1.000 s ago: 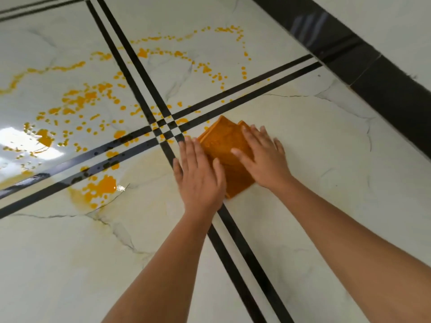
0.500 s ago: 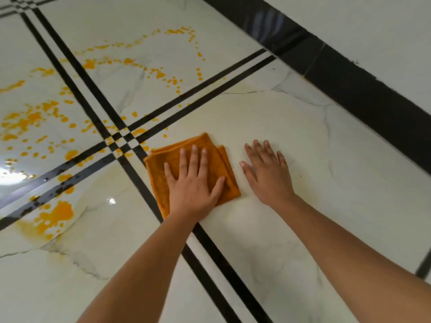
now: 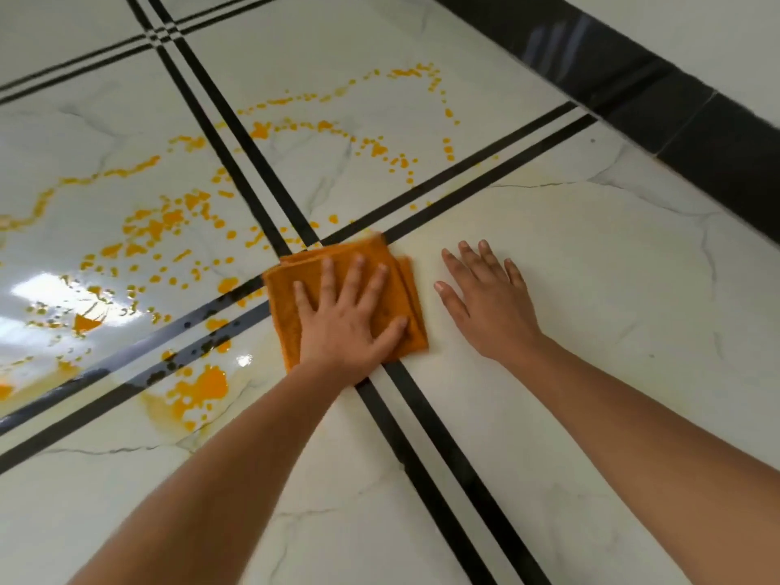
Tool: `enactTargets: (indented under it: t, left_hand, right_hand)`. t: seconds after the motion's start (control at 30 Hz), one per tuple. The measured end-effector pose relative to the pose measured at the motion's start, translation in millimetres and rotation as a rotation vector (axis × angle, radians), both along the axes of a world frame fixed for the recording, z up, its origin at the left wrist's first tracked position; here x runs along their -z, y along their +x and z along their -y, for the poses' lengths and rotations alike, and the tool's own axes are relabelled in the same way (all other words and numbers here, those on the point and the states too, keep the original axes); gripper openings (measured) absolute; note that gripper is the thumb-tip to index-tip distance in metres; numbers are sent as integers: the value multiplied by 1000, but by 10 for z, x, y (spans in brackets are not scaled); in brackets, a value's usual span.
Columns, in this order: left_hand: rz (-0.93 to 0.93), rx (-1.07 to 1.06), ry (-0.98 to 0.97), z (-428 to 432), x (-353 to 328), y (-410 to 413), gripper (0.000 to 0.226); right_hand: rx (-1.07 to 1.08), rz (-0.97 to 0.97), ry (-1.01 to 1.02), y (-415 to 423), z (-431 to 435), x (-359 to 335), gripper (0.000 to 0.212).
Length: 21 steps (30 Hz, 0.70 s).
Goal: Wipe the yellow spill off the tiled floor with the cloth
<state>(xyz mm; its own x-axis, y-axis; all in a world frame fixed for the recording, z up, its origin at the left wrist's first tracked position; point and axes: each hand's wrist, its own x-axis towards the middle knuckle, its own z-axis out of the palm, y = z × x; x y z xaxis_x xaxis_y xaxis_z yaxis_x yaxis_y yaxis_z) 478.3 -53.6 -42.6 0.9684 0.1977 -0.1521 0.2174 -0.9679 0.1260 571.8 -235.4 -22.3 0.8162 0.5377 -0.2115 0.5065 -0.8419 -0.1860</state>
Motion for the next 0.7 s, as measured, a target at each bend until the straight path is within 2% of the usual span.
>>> enactTargets:
  t: [0.07, 0.1, 0.23, 0.33, 0.4, 0.53, 0.63, 0.7]
  left_hand:
    - [-52, 253, 40, -62, 23, -127, 74]
    - [-58, 275, 35, -174, -2, -99, 74]
    - [2, -45, -3, -313, 6, 78, 73]
    - [7, 138, 19, -210, 48, -239, 74]
    - [-27, 201, 24, -367, 30, -335, 74]
    - [5, -81, -26, -509, 4, -407, 75]
    - [12, -4, -11, -415, 53, -812, 74]
    - [21, -67, -34, -536, 47, -874, 75]
  right_hand:
    - [11, 13, -3, 6, -79, 34, 57]
    - [21, 16, -6, -23, -142, 45, 58]
    - [-17, 16, -25, -208, -266, 92, 59]
    - [-42, 10, -22, -279, -315, 106, 67]
    - [-41, -6, -30, -352, -327, 121, 65]
    - [6, -66, -42, -464, -358, 62, 61]
    - [3, -44, -15, -599, -498, 7, 60]
    - [16, -52, 27, -709, -619, 17, 59]
